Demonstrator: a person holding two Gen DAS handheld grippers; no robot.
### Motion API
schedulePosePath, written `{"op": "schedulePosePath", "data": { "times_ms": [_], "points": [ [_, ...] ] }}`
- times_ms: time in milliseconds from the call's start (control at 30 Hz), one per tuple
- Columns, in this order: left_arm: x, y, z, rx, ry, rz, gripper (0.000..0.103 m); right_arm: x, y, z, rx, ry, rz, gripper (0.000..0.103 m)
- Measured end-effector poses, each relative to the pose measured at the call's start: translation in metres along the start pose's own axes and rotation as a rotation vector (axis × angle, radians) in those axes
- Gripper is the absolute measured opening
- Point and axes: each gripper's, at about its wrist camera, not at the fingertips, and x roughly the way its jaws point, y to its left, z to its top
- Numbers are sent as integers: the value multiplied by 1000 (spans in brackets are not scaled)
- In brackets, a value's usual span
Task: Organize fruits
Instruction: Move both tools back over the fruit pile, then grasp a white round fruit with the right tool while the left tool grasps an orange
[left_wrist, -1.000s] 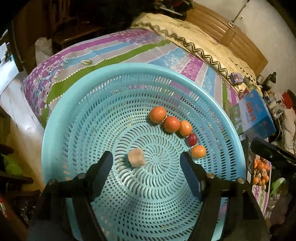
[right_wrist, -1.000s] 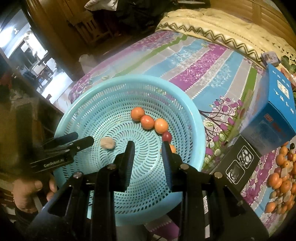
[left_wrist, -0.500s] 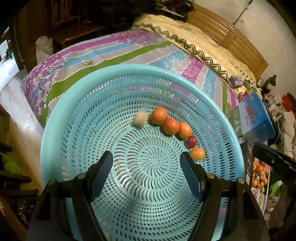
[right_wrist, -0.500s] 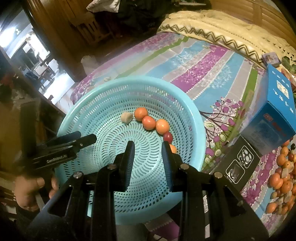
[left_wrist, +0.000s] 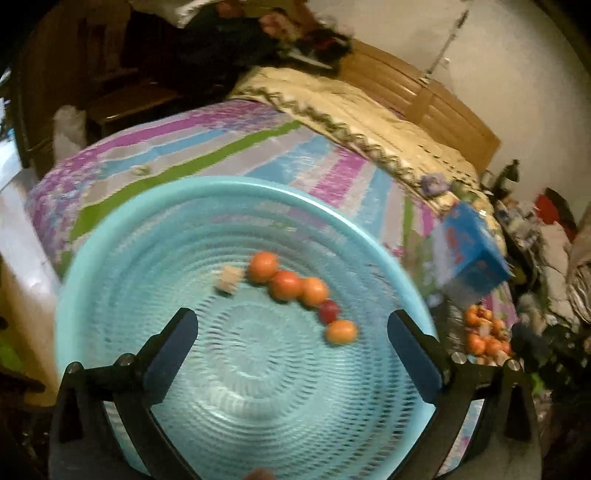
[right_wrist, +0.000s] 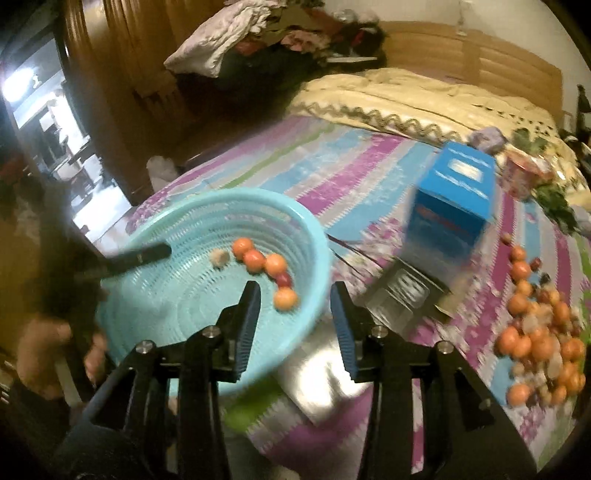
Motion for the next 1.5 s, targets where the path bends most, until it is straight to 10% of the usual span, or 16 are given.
{"op": "schedulePosePath", "data": {
  "times_ms": [400, 533, 667, 800, 1000, 1167, 1500],
  "points": [
    [-64, -174, -38, 342, -274, -131, 103, -116, -112, -123, 191, -98, -262, 42],
    [-79, -236, -60, 442, -332, -206, 103, -155, -142, -161, 217, -200, -376, 85],
    [-31, -291, -93, 512, -144, -326, 103, -158, -177, -186, 220, -141, -456, 86],
    [47, -321, -130, 516, 74, -393, 102, -144, -228, -204, 357, -65, -442, 62],
    [130, -339, -162, 476, 251, -387, 72, -125, -292, -225, 497, -35, -432, 43],
    [174, -361, -184, 549, 314, -399, 51, -99, -335, -222, 464, 15, -462, 43],
    [214, -397, -216, 656, 302, -431, 51, -85, -365, -229, 454, 3, -402, 43]
  ]
}}
